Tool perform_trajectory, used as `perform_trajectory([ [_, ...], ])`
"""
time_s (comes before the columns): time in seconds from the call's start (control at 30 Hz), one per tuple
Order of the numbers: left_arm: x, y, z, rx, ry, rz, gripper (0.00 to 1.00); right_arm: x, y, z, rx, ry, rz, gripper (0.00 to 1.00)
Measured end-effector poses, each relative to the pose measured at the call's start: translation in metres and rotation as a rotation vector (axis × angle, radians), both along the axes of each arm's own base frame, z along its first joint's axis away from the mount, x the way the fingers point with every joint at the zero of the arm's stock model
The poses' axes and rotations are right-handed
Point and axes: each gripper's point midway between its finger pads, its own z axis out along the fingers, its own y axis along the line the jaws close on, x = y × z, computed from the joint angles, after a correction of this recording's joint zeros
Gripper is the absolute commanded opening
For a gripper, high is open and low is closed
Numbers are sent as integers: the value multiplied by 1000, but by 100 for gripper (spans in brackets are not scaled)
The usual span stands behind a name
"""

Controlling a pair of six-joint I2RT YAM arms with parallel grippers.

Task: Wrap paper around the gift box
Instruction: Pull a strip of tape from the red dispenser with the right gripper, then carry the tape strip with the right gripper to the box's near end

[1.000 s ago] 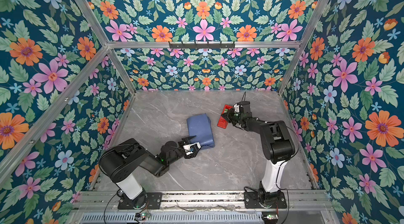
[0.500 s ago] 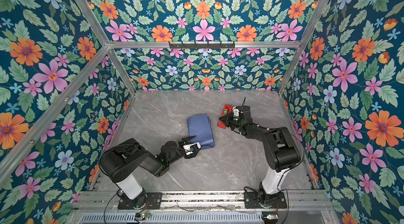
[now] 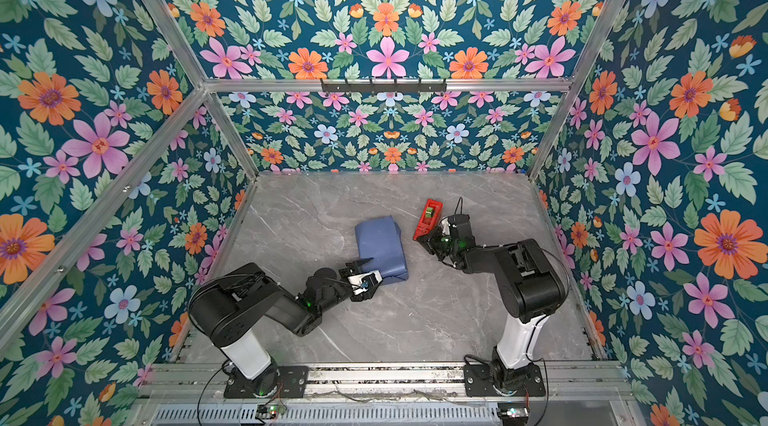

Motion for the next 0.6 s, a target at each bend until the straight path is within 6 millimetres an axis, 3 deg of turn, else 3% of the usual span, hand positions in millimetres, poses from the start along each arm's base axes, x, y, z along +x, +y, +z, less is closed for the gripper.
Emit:
perform_trajectory([
  [0.2, 0, 0, 0, 0, 0, 0, 75, 7, -7, -7, -52, -14, -8, 0],
  [0.37, 0, 0, 0, 0, 0, 0, 75, 2, -18, -28, -139, 62, -19, 0],
  [0.53, 0, 0, 0, 0, 0, -1, 75, -3, -22, -29, -180, 53, 3, 0],
  [0.6, 0, 0, 0, 0, 0, -1, 75, -10, -23, -20, -186, 19, 26, 0],
])
